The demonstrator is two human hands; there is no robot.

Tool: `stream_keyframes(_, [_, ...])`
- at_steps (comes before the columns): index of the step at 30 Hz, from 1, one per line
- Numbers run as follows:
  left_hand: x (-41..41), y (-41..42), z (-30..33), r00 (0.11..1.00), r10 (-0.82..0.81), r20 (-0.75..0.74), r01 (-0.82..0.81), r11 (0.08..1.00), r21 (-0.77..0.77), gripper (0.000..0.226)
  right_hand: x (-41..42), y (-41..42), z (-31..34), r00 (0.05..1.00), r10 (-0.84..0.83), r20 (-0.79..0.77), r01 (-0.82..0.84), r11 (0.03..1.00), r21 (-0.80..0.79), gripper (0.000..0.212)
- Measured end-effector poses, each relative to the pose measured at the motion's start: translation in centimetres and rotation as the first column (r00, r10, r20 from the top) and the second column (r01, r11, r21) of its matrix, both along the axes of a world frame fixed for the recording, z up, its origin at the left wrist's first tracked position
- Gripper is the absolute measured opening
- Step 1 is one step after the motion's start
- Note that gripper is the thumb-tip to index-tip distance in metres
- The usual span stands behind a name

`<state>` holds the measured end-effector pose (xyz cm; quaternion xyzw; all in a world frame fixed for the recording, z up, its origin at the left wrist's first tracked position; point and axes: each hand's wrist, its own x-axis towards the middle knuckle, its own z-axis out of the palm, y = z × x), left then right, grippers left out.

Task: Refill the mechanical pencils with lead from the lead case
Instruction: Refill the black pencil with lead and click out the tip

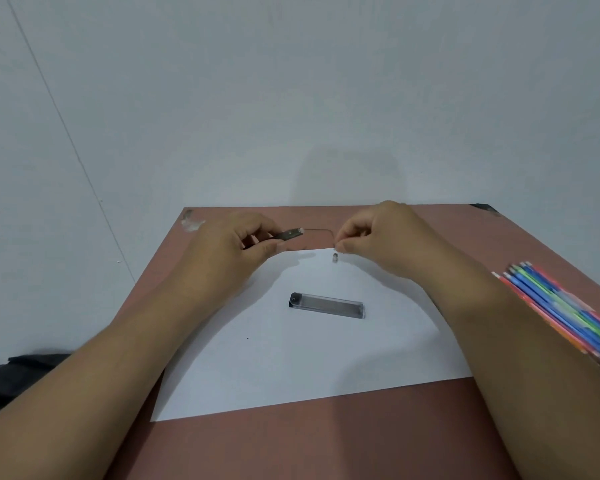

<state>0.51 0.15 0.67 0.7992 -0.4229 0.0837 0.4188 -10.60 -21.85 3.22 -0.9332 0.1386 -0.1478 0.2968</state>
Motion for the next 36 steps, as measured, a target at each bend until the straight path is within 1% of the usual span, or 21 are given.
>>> stream_keyframes(2, [0.1, -0.1, -0.2, 1.000, 0.000, 0.012, 0.000, 1.000, 0.004, 0.005, -0.1, -0.3, -0.5, 0.995, -0.022, -0.095, 0.022, 1.000, 0.001, 0.007])
stream_keyframes(3, [0.2, -0.1, -0.3, 1.000, 0.000, 0.007, 0.000, 1.000, 0.006, 0.005, -0.2, -0.3, -0.6, 0.993, -0.031, -0.113, 0.032, 0.999, 0.005, 0.006])
stream_keyframes(6, [0.5, -0.2, -0.5, 1.000, 0.000, -0.002, 0.000, 1.000, 0.011, 0.007, -0.2, -0.2, -0.5, 0.987, -0.030, -0.158, 0.023, 0.999, -0.046, 0.003])
stream_keyframes(9, [0.4, -0.2, -0.4, 0.999, 0.008, 0.031, -0.009, 1.000, 0.010, 0.005, -0.4, -0.3, -0.2, 0.980, -0.036, -0.198, 0.022, 0.997, -0.069, 0.003])
stream_keyframes(10, [0.3, -0.2, -0.4, 0.999, 0.016, 0.044, -0.016, 1.000, 0.008, 0.006, -0.4, -0.4, -0.2, 0.982, -0.041, -0.182, 0.029, 0.997, -0.065, 0.004])
stream_keyframes(12, [0.3, -0.3, -0.5, 0.999, 0.017, 0.044, -0.017, 1.000, 0.003, 0.011, -0.4, -0.1, 0.0, 0.996, -0.024, -0.080, 0.021, 0.999, -0.036, 0.004])
stream_keyframes(14, [0.4, -0.4, -0.7, 1.000, 0.000, 0.029, 0.000, 1.000, 0.002, 0.016, -0.1, 0.5, 0.0, 0.997, 0.032, 0.066, -0.036, 0.998, 0.060, 0.012])
stream_keyframes(16, [0.3, -0.6, -0.8, 0.999, -0.014, 0.036, 0.014, 1.000, 0.008, 0.018, 0.2, 1.5, -0.3, 0.983, 0.085, 0.162, -0.110, 0.982, 0.151, 0.018])
stream_keyframes(20, [0.0, -0.9, -0.8, 0.997, -0.009, 0.083, 0.009, 1.000, -0.001, 0.017, 0.7, 2.6, -0.7, 0.970, 0.117, 0.213, -0.151, 0.977, 0.151, 0.017])
stream_keyframes(24, [0.1, -0.9, -0.7, 0.996, 0.007, 0.087, -0.008, 1.000, 0.003, 0.020, 0.7, 1.8, -0.5, 0.964, 0.063, 0.260, -0.116, 0.974, 0.194, 0.020])
stream_keyframes(26, [0.5, -1.0, -0.8, 0.996, 0.032, 0.085, -0.033, 0.999, 0.009, 0.022, 0.8, 0.9, -0.5, 0.969, 0.018, 0.246, -0.071, 0.975, 0.209, 0.016])
stream_keyframes(29, [1.3, -1.0, -1.1, 0.994, 0.097, 0.058, -0.098, 0.995, 0.022, 0.021, 1.0, -0.1, -0.9, 0.981, -0.044, 0.187, 0.001, 0.975, 0.222, 0.012])
stream_keyframes(31, [1.5, -1.1, -1.3, 0.993, 0.121, 0.014, -0.121, 0.992, 0.038, 0.016, 1.0, -0.7, -1.2, 0.985, -0.079, 0.151, 0.044, 0.974, 0.222, 0.012])
stream_keyframes(32, [1.5, -1.2, -1.4, 0.992, 0.125, -0.014, -0.124, 0.991, 0.055, 0.013, 1.0, -1.0, -1.4, 0.986, -0.096, 0.138, 0.063, 0.972, 0.225, 0.012])
stream_keyframes(36, [2.0, -1.7, -2.0, 0.988, 0.134, -0.081, -0.120, 0.981, 0.155, 0.016, 1.0, -2.0, -1.8, 0.990, -0.127, 0.064, 0.113, 0.976, 0.186, 0.009])
